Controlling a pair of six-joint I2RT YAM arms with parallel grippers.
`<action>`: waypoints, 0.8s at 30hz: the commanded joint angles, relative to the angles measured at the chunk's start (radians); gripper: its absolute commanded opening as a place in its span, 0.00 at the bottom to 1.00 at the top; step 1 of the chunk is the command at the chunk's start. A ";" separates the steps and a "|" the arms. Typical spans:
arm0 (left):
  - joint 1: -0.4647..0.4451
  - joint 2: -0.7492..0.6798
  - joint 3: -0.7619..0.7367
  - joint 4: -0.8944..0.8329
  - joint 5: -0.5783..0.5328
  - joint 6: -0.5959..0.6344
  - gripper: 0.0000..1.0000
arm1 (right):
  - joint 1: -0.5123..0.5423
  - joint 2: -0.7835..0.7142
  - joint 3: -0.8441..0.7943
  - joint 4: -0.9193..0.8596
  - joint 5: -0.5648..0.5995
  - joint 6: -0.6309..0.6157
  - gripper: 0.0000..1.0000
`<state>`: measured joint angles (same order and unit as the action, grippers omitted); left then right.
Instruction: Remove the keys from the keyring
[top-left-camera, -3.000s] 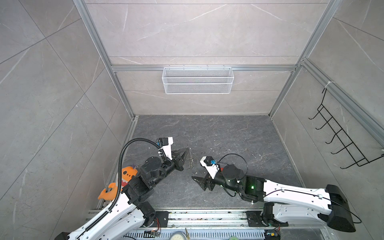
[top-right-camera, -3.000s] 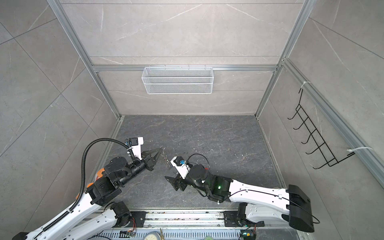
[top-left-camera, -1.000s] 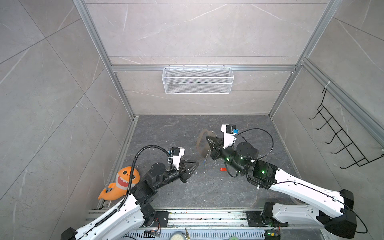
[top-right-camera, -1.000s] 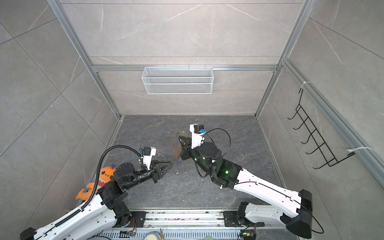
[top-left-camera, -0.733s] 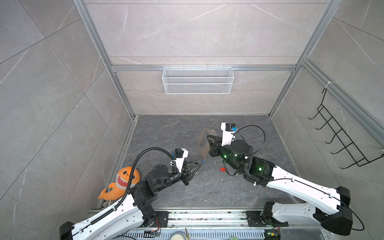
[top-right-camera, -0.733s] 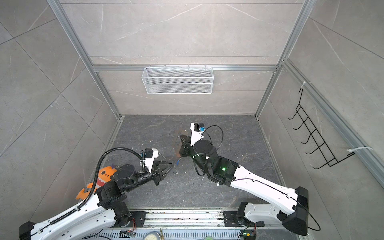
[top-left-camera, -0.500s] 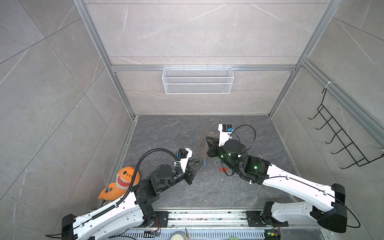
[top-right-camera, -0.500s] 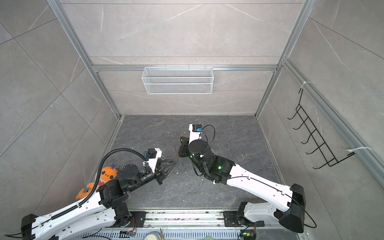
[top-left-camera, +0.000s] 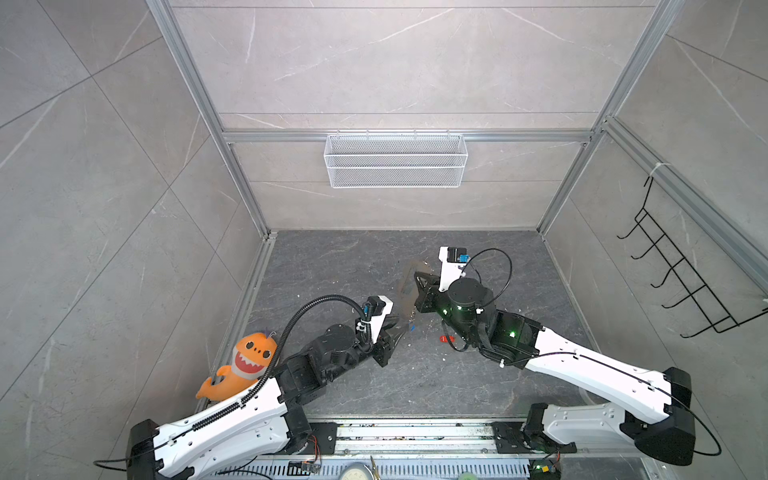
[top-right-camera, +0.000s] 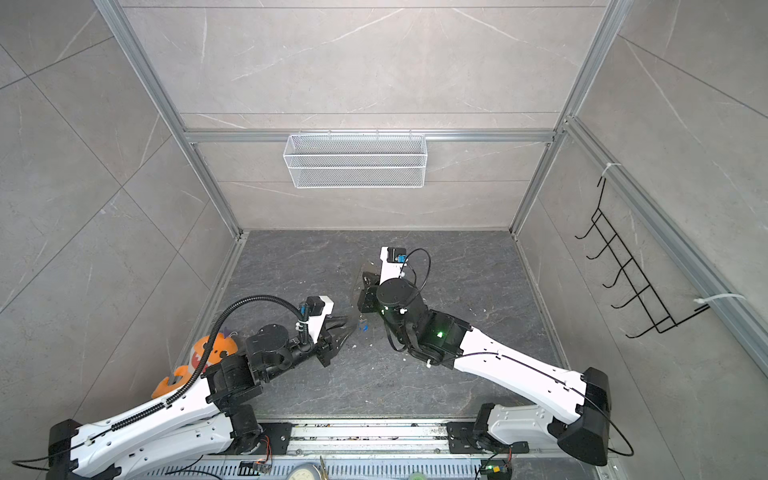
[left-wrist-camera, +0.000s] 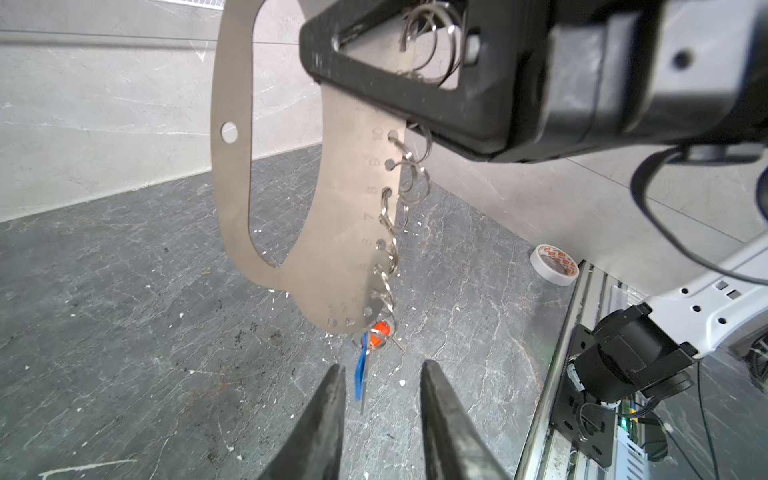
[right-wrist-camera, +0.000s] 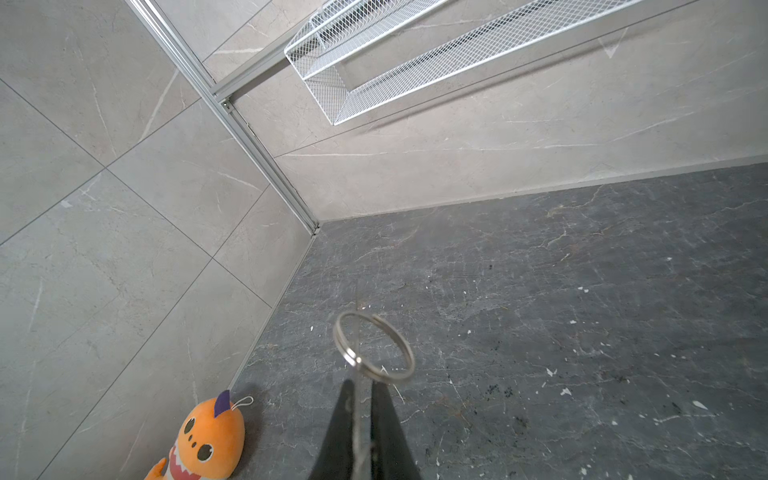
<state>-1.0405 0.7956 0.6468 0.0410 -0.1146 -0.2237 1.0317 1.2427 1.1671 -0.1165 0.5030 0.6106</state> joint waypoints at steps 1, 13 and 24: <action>-0.004 0.012 0.020 0.022 0.048 0.017 0.39 | -0.003 -0.023 0.008 0.035 -0.026 0.006 0.00; 0.145 -0.136 -0.045 0.055 0.189 -0.139 0.50 | -0.066 -0.067 0.029 -0.036 -0.390 -0.183 0.00; 0.457 -0.077 -0.102 0.309 0.650 -0.434 0.57 | -0.145 -0.103 -0.004 -0.070 -0.761 -0.288 0.00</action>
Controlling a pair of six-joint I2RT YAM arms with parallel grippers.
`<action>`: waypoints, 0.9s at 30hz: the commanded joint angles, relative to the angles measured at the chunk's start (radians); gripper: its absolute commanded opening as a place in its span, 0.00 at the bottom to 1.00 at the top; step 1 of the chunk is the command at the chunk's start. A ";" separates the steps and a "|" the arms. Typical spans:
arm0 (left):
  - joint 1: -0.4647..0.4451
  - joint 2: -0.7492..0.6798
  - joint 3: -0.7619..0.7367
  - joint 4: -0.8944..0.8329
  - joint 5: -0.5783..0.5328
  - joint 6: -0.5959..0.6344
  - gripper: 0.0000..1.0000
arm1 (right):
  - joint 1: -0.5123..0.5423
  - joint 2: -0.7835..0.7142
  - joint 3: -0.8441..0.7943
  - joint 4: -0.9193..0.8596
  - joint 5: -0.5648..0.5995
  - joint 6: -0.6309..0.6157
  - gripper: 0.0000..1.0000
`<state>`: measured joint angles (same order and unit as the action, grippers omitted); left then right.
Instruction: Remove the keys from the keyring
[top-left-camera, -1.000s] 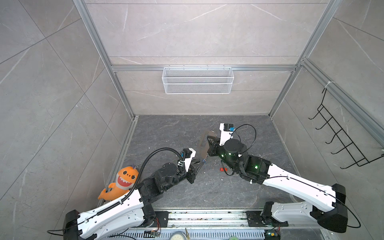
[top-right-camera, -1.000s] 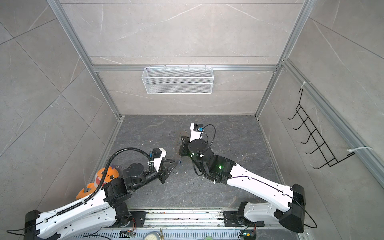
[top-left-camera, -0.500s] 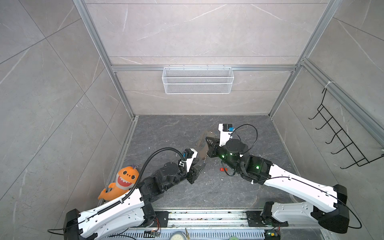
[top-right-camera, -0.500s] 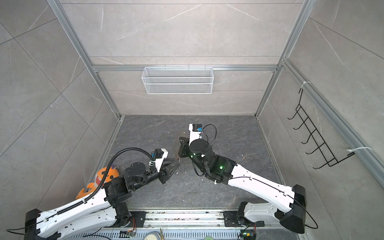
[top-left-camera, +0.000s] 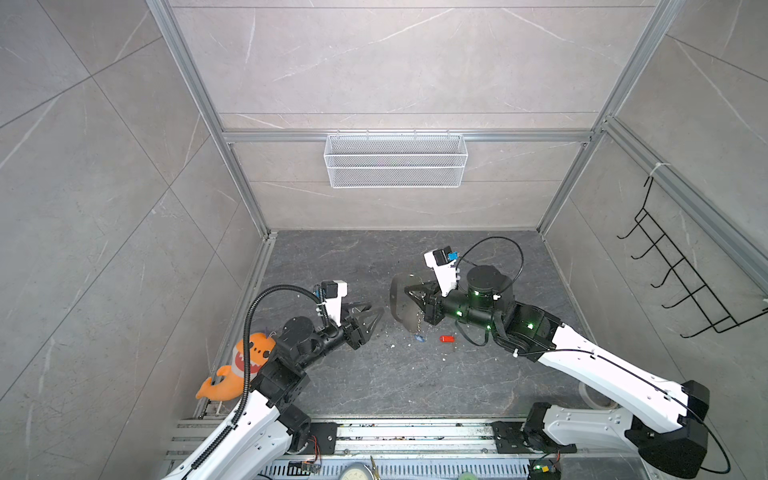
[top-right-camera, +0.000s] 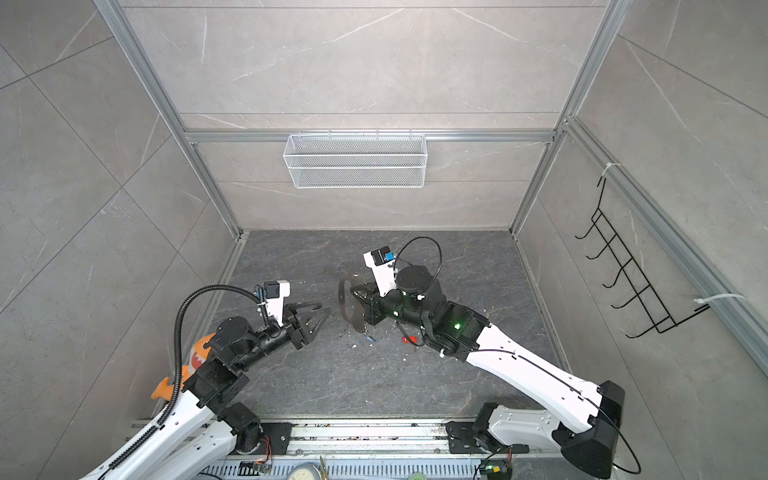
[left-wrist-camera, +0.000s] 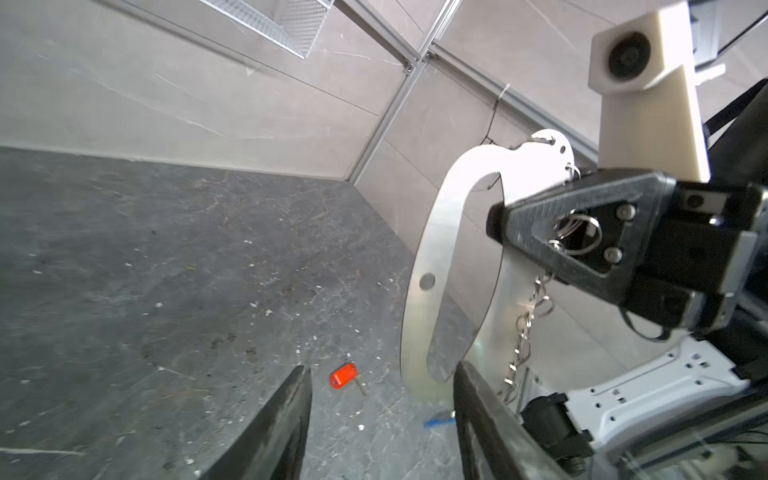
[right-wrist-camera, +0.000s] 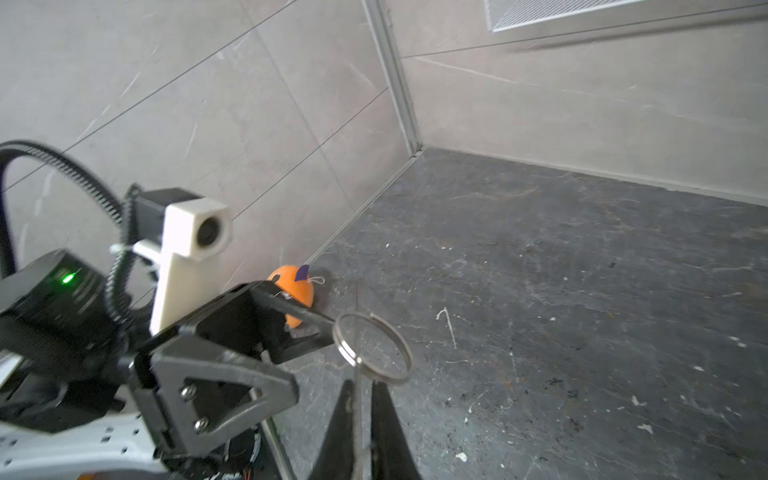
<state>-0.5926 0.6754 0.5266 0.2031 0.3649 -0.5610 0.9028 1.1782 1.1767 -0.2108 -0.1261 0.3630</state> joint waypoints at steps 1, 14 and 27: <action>0.008 0.064 0.022 0.170 0.195 -0.112 0.57 | -0.023 -0.038 -0.018 0.030 -0.165 -0.041 0.00; 0.007 0.108 0.022 0.321 0.310 -0.164 0.19 | -0.036 -0.001 -0.049 0.116 -0.267 0.003 0.00; 0.007 0.063 0.098 0.168 0.251 -0.195 0.00 | -0.037 -0.149 -0.174 0.104 -0.126 -0.082 0.48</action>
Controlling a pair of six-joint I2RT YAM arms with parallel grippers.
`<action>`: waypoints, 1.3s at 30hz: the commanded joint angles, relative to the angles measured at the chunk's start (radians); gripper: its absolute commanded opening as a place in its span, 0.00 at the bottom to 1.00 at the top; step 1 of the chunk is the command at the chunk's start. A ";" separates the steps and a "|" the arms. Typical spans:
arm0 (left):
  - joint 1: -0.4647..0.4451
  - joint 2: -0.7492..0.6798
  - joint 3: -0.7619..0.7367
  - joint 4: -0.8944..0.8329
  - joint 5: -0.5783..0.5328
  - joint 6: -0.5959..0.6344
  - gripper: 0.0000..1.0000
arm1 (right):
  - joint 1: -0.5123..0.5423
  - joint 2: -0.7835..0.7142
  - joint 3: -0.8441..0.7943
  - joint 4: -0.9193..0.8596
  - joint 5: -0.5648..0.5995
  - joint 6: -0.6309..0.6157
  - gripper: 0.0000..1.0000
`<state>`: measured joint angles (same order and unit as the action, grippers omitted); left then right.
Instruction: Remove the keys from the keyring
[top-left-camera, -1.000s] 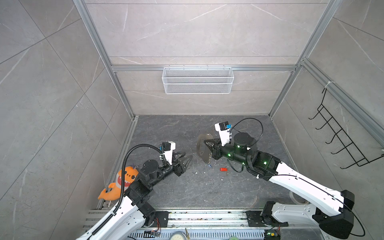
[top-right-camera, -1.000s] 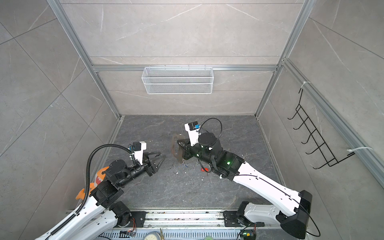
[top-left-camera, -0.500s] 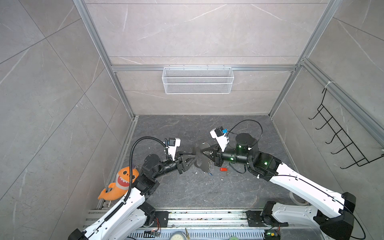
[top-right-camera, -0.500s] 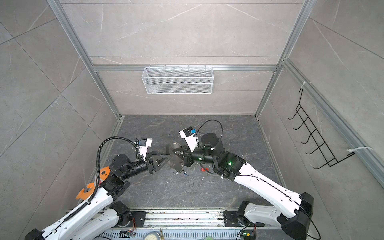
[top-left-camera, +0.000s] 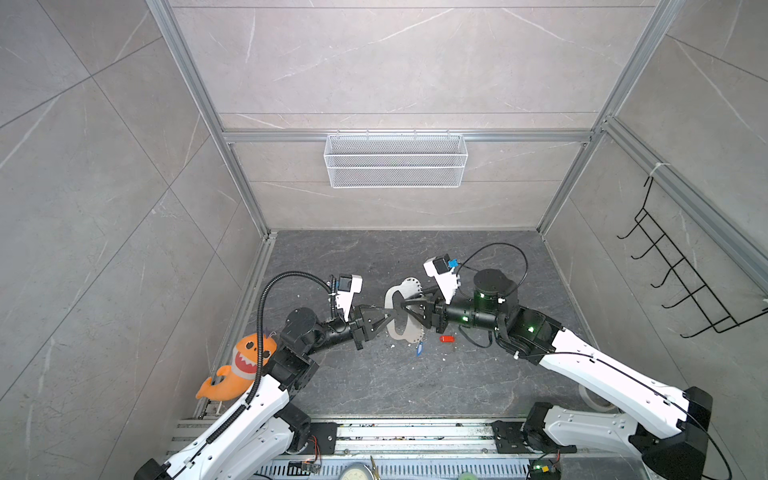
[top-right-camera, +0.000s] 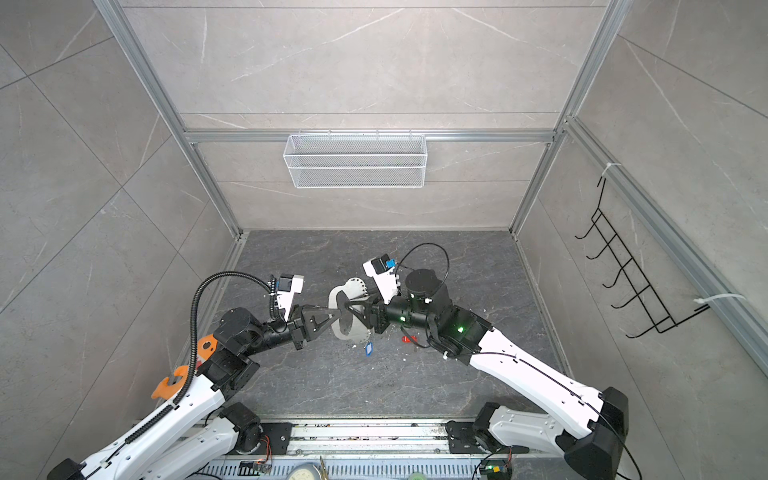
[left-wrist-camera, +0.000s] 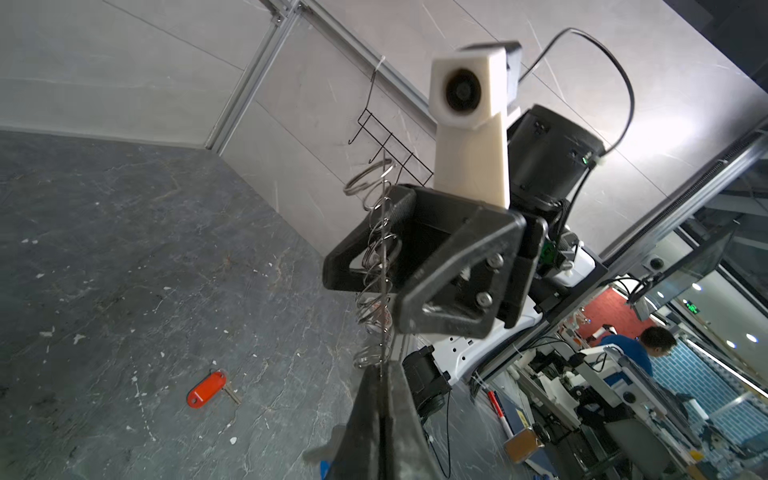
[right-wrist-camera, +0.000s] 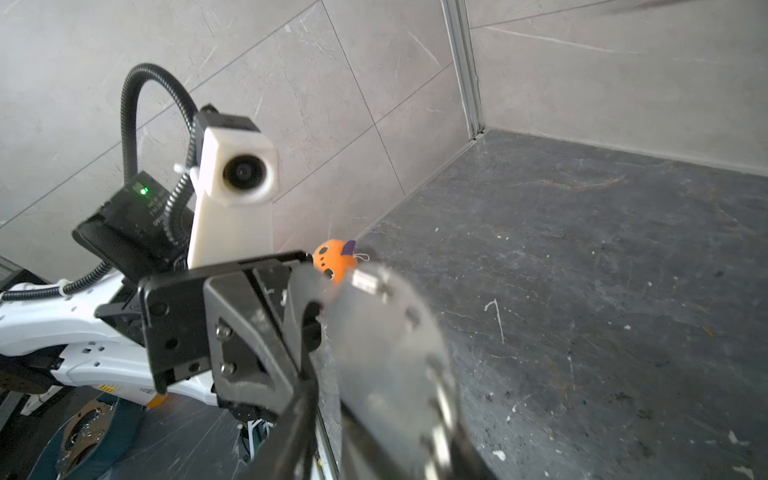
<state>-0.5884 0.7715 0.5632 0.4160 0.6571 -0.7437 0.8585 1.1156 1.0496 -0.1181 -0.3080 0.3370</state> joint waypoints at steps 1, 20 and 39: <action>0.003 -0.046 0.071 -0.075 -0.054 -0.012 0.00 | 0.008 -0.117 -0.075 0.020 0.067 -0.068 0.49; 0.002 -0.138 0.062 -0.130 -0.176 -0.079 0.00 | 0.007 -0.242 -0.392 0.266 -0.126 -0.045 0.33; 0.003 -0.138 0.054 -0.114 -0.169 -0.079 0.00 | 0.007 -0.196 -0.356 0.321 -0.135 -0.049 0.21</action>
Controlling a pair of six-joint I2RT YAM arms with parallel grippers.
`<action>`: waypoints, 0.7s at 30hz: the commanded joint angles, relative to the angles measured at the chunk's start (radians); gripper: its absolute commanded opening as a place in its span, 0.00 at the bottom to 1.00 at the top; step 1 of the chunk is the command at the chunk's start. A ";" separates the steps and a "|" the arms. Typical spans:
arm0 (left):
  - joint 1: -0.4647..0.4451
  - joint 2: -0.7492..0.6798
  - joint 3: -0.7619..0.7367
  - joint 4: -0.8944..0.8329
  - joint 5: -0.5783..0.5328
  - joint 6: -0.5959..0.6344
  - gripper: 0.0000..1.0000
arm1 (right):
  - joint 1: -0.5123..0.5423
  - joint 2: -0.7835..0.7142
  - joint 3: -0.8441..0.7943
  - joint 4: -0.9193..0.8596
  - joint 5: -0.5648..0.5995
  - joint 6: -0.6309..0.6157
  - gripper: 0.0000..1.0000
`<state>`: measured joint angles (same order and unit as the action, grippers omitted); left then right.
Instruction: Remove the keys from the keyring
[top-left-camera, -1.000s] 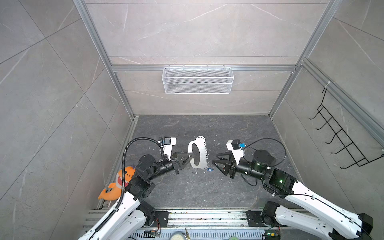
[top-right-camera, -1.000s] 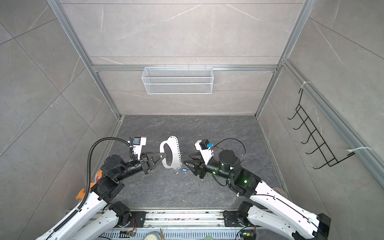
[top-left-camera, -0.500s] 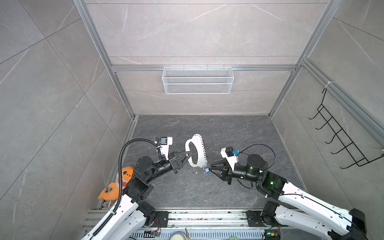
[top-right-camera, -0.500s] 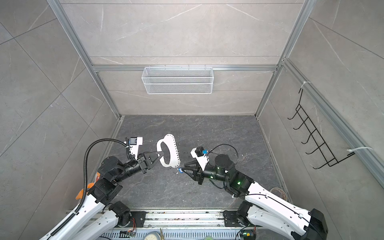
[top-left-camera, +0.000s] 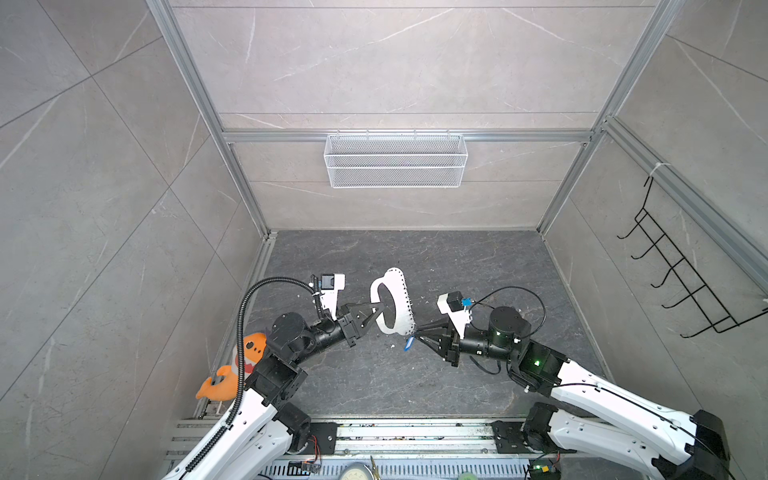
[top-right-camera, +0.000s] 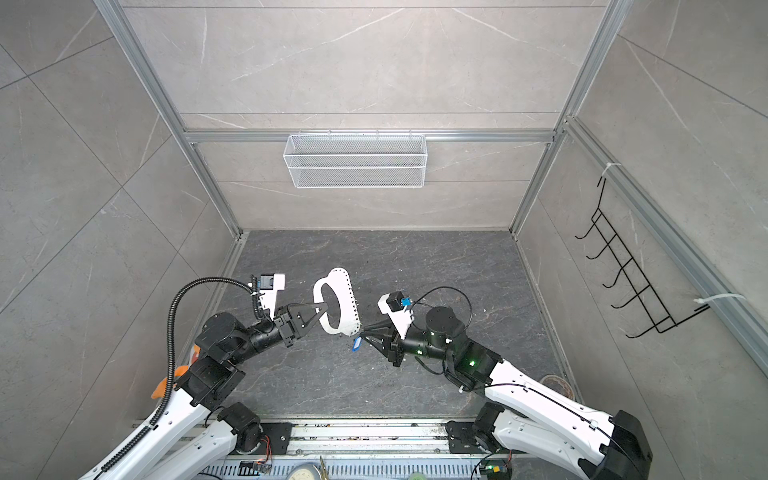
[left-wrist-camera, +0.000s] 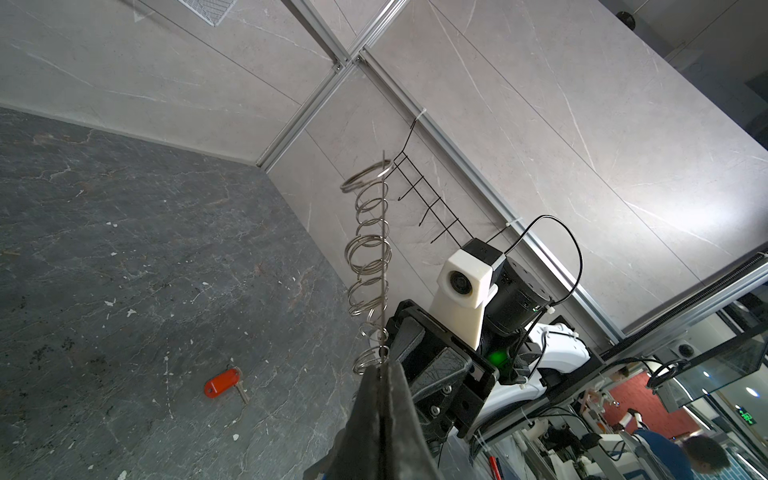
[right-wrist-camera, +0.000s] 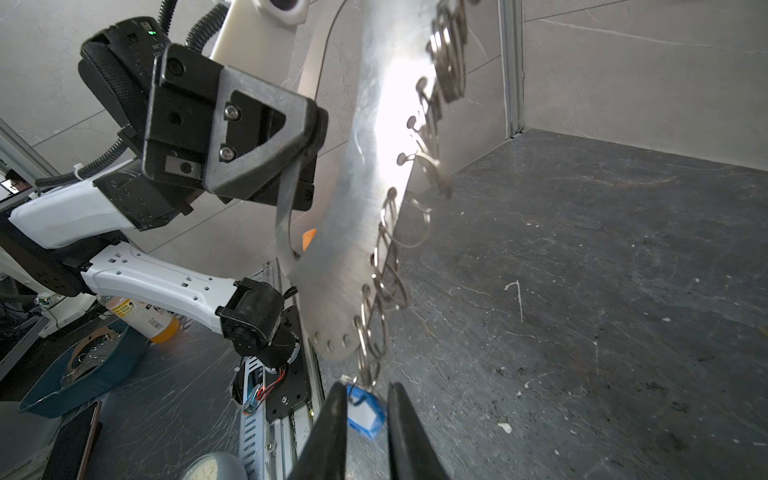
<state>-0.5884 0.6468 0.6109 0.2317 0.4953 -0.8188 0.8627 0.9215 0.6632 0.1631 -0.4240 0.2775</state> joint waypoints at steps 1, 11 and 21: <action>0.002 -0.012 0.007 0.070 -0.008 -0.003 0.00 | 0.003 -0.003 0.030 0.048 -0.026 0.012 0.21; 0.003 -0.015 0.000 0.078 -0.009 -0.009 0.00 | 0.003 0.010 0.046 0.062 -0.040 0.019 0.15; 0.003 -0.030 0.026 -0.074 -0.067 0.000 0.18 | 0.003 -0.029 0.112 -0.136 0.021 -0.010 0.00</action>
<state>-0.5888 0.6384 0.6094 0.2176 0.4858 -0.8303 0.8627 0.9161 0.7063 0.1268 -0.4267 0.2905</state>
